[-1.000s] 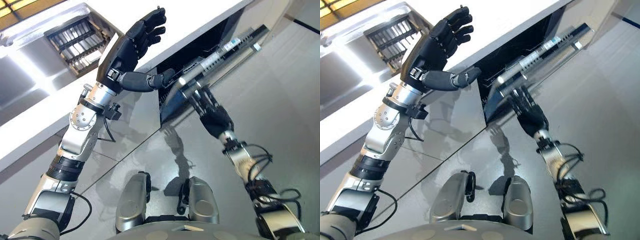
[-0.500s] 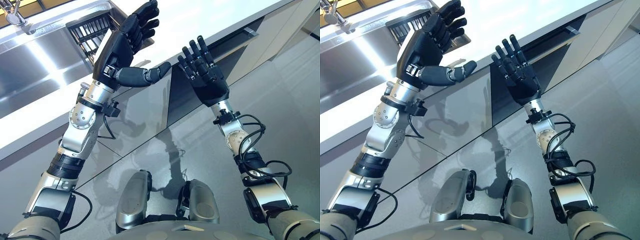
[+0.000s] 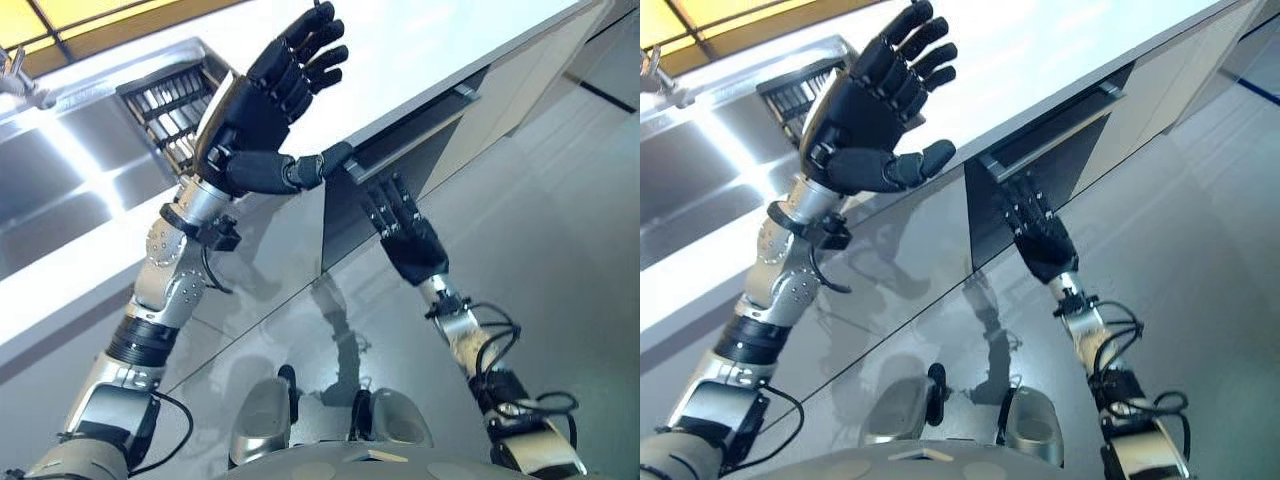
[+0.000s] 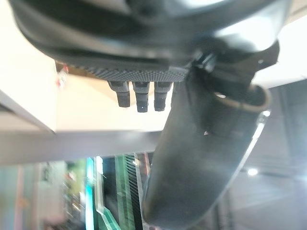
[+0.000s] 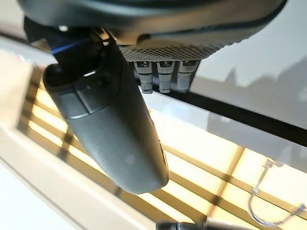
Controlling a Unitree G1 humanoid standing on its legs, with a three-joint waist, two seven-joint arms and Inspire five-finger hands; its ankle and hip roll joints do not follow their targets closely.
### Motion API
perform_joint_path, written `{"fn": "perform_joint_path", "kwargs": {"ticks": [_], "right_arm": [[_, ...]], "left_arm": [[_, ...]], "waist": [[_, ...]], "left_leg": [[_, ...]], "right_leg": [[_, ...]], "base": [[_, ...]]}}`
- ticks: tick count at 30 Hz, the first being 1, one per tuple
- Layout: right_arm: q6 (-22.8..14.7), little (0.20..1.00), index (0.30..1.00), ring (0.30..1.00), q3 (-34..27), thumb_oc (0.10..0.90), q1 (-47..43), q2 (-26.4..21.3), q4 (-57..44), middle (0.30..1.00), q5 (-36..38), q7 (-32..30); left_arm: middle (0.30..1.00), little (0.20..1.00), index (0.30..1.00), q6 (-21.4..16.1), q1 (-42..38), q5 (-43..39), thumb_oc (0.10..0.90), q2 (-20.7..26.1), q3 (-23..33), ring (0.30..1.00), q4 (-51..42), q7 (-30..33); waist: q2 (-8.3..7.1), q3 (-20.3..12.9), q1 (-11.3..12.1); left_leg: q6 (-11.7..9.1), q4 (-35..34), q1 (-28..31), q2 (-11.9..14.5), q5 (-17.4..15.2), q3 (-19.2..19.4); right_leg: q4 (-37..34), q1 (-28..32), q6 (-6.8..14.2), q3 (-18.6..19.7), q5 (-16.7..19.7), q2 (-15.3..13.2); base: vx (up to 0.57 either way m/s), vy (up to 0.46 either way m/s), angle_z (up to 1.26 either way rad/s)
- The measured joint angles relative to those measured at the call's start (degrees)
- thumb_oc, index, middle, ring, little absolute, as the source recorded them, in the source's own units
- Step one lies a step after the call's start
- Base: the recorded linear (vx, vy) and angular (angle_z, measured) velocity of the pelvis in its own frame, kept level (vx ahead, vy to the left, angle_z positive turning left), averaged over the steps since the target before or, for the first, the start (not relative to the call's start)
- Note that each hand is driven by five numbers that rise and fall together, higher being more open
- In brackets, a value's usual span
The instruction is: Pick up plates and place into dishwasher.
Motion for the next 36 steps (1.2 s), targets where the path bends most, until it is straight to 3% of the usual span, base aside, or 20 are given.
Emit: {"fn": "perform_joint_path", "kwargs": {"ticks": [5,9,11,14,19,23,27,31,36], "right_arm": [[0.57,0.9,0.9,0.9,0.39,0.8,6.84,2.46,0.86,0.9,-0.1,0.08],[1.96,0.9,0.9,0.9,0.62,0.8,10.33,4.2,2.66,0.9,-0.13,-1.15],[2.16,0.9,0.9,0.9,0.64,0.8,11.35,4.79,5.21,0.9,-0.11,-3.45],[2.91,0.9,0.9,0.9,0.46,0.8,11.02,4.99,10.3,0.9,0.0,-6.57],[3.6,0.9,0.9,0.9,-0.56,0.8,8.85,4.77,24.45,0.9,-3.11,-9.67],[3.74,0.9,0.9,0.9,-3.49,0.8,5.8,4.01,35.54,0.9,-9.98,-16.24],[4.34,0.9,0.9,0.9,-3.4,0.8,6.34,3.57,38.45,0.9,-16.47,-19.42],[3.76,0.9,0.9,0.9,-3.24,0.8,6.71,3.53,38.57,0.9,-23.66,-20.16],[2.88,0.9,0.9,0.9,0.68,0.8,6.3,3.49,38.02,0.9,-43.08,-20.71]], "left_arm": [[0.9,0.9,0.9,0.13,6.91,-0.85,0.8,-1.89,-0.07,0.9,-0.02,-1.63],[0.9,0.9,0.9,4.53,11.66,-1.15,0.8,-3.77,-1.49,0.9,0.3,-4.79],[0.9,0.9,0.9,7.71,14.19,-1.06,0.8,-3.86,-4.97,0.9,1.9,-7.12],[0.9,0.9,0.9,11.36,15.82,-0.34,0.8,-4.56,-8.75,0.9,8.87,-8.9],[0.9,0.9,0.9,13.59,17.77,6.5,0.8,-8.47,-11.28,0.9,31.99,-8.9],[0.9,0.9,0.9,16.28,18.43,18.02,0.8,-11.68,-11.07,0.9,53.68,-3.11],[0.9,0.9,0.9,19.32,19.48,23.44,0.8,-12.91,-9.19,0.9,68.5,3.6],[0.9,0.9,0.9,18.52,20.23,27.65,0.8,-13.3,-5.59,0.9,72.43,9.33],[0.9,0.9,0.9,18.02,20.95,31.74,0.8,-13.64,-6.58,0.9,72.86,15.29]], "waist": [[-0.19,-4.21,-2.56],[0.16,-5.76,-3.94],[0.72,-7.3,-4.01],[1.52,-8.18,-4.19],[3.09,-10.11,-4.71],[3.06,-10.64,-4.67],[2.34,-11.42,-4.7],[2.16,-12.8,-4.69],[1.59,-14.53,-4.61]], "left_leg": [[0.14,-8.28,3.47,0.02,2.86,1.52],[0.23,-13.59,5.95,-0.15,4.85,2.1],[0.24,-15.61,6.23,-0.14,5.59,2.74],[0.17,-17.22,7.89,-0.16,5.88,3.32],[0.01,-17.59,8.19,0.01,5.82,3.42],[-0.13,-17.6,8.27,0.24,5.74,3.33],[-0.24,-17.62,8.49,0.39,5.66,3.87],[-0.29,-17.66,8.7,0.44,5.57,4.33],[-0.36,-17.88,8.75,0.67,5.49,4.48]], "right_leg": [[-8.91,2.85,0.53,1.21,3.98,1.31],[-14.49,4.99,0.91,1.76,6.45,1.94],[-16.93,5.21,0.96,2.08,7.64,2.26],[-18.42,6.57,1.06,2.47,7.99,2.45],[-19.61,6.98,0.93,2.95,8.29,2.82],[-20.21,7.0,0.75,3.34,8.62,3.07],[-20.43,7.06,0.68,3.83,8.69,3.16],[-20.52,7.04,0.69,4.53,8.89,3.2],[-20.5,6.9,0.77,4.73,8.85,3.33]], "base": [[-0.01,0.001,-0.19],[-0.01,0.004,-0.12],[0.01,0.017,-0.13],[0.02,0.023,-0.1],[0.03,0.008,-0.04],[0.06,0.008,-0.05],[0.08,0.012,-0.06],[0.05,-0.003,-0.08],[0.01,-0.012,-0.02]]}}
